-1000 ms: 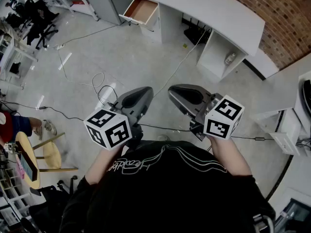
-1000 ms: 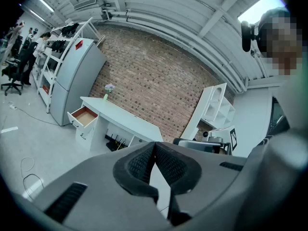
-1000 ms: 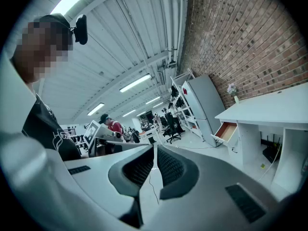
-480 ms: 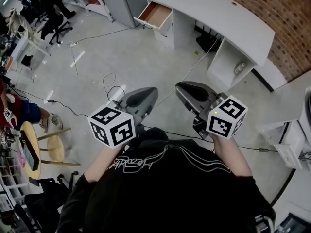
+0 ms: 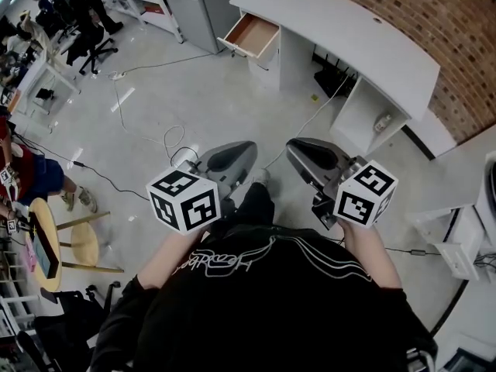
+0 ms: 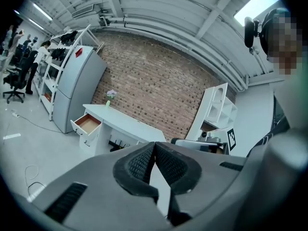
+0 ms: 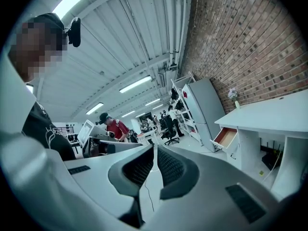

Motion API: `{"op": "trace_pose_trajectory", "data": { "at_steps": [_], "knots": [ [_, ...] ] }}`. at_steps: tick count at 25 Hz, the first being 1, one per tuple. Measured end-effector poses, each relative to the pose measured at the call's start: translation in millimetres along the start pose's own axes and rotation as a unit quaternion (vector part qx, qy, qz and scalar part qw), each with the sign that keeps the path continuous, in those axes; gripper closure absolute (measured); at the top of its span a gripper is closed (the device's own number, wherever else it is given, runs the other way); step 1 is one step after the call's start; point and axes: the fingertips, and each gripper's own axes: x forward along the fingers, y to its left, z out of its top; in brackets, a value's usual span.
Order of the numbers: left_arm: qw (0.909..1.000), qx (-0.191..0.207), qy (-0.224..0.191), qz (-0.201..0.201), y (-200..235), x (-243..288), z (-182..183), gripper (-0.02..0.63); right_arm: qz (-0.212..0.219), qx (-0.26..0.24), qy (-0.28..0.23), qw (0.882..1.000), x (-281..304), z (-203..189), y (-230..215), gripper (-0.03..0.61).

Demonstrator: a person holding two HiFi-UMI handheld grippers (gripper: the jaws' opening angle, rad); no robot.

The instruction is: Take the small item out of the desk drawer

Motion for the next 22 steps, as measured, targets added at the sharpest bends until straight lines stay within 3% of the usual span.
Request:
{"op": "trace_pose_trajectory", "data": {
  "at_steps": [10, 17, 22],
  "knots": [
    [0.9994, -0.031, -0.004, 0.013, 86.8, 29.1, 28.8, 0.592, 0.012, -0.003, 0.021, 1.0, 78.8, 15.7, -52.1, 0.523],
    [0.9979, -0.058, -0.002, 0.028, 201.9, 73.4, 72.8, 0.592, 0.011, 0.015, 0.047, 0.999, 179.2, 35.1, -133.2, 0.523],
    [0.9971, -0.068, 0.012, 0.031, 305.4, 124.5, 129.2, 0.592, 0.006, 0.033, 0.063, 0.997, 273.1, 68.1, -212.8, 0.523]
  ]
}}
